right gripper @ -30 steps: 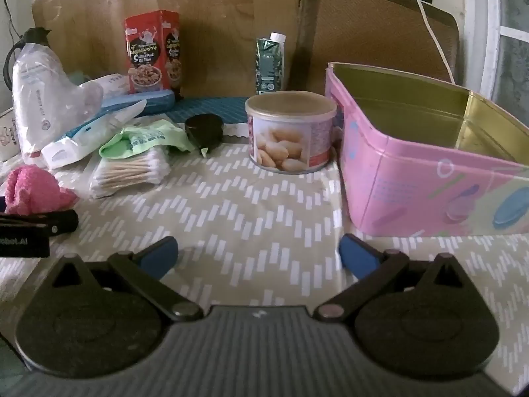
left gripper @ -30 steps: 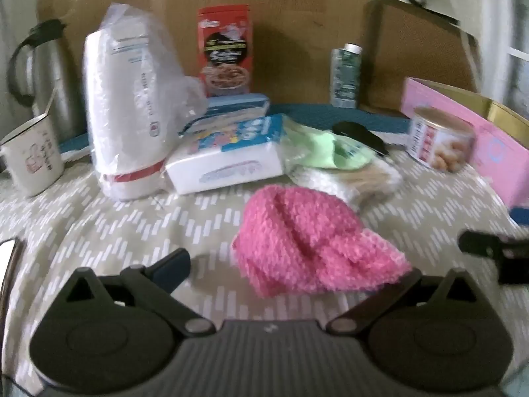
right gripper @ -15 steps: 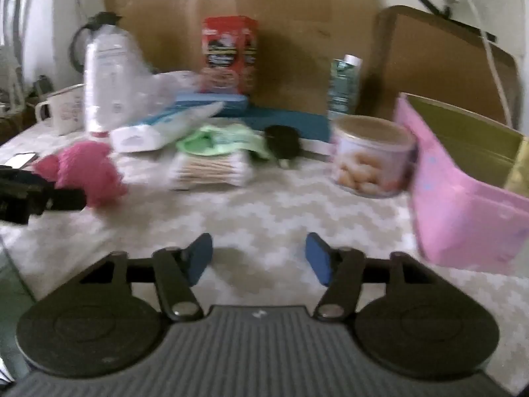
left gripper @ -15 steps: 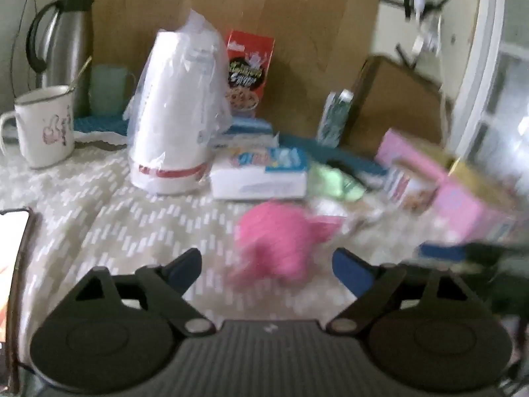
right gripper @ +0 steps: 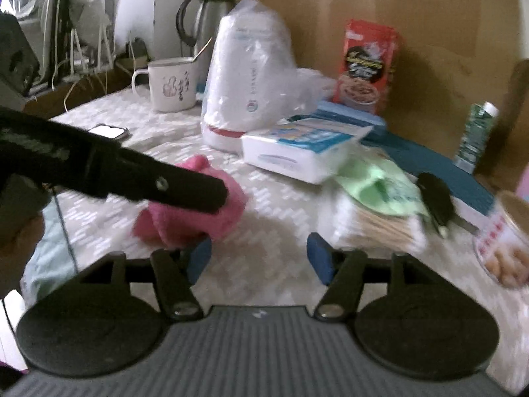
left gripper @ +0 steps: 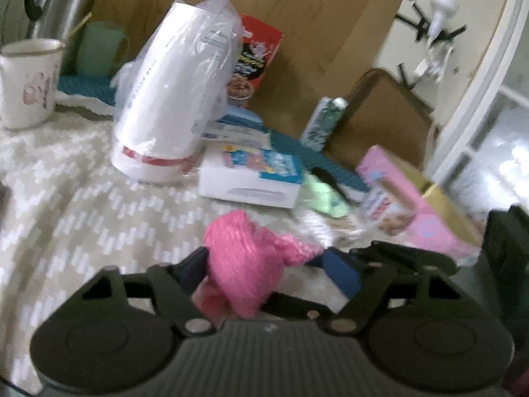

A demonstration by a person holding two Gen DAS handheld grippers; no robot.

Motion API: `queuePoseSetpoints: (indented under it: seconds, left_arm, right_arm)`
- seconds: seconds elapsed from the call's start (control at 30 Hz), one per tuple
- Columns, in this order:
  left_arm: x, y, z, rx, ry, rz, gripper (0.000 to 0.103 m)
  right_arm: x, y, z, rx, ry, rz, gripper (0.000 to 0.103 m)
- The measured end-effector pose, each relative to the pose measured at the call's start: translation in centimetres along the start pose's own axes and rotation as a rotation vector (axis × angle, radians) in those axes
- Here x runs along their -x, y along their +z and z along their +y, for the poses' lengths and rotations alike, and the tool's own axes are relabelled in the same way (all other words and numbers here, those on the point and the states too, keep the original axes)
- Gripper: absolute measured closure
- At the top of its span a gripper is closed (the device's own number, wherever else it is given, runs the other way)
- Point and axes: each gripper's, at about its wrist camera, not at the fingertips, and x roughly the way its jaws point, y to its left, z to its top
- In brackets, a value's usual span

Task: Organize soft objects
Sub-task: 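Lower the left tool onto the pink knitted item and close it, then carry the pink knitted item into the pink tin box and open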

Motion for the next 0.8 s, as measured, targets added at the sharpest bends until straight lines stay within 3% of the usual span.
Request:
queuePoseSetpoints:
  seconds: [0.07,0.13,0.2,0.3,0.53,0.63,0.77,0.8]
  left_arm:
    - [0.1,-0.2,-0.4,-0.032,0.03,-0.014,0.046]
    - [0.4,-0.1,-0.6,-0.039,-0.002,-0.01,0.048]
    - [0.3,0.0,-1.6,-0.053,-0.033,0.001,0.052]
    - [-0.1,-0.1,-4.1,-0.111,-0.075,0.013,0.053]
    - [-2.3,-0.7,-11.4,-0.271,-0.151,0.054,0.053]
    - [-3.9,-1.4,-13.2,-0.277,-0.191,0.109,0.053]
    - [-5.8,-2.1,-13.8,-0.246,-0.175,0.163,0.048]
    - [-6.0,-2.1,-13.6,-0.232,-0.173,0.17,0.045]
  right_arm:
    - [-0.3,0.0,-0.1,-0.021,0.037,-0.013,0.039]
    - [0.1,-0.4,0.1,-0.008,0.05,-0.031,0.05]
    - [0.9,-0.9,0.0,-0.015,0.07,-0.039,0.068]
    - [2.4,-1.8,-0.5,-0.041,0.056,-0.05,0.08]
    - [5.9,-4.1,-3.7,-0.128,-0.033,-0.091,0.082]
    - [7.2,-5.4,-5.4,-0.189,-0.075,-0.08,0.082]
    - [9.1,-7.5,-6.7,-0.227,-0.141,-0.086,0.081]
    - [9.4,-7.9,-6.9,-0.231,-0.154,-0.091,0.075]
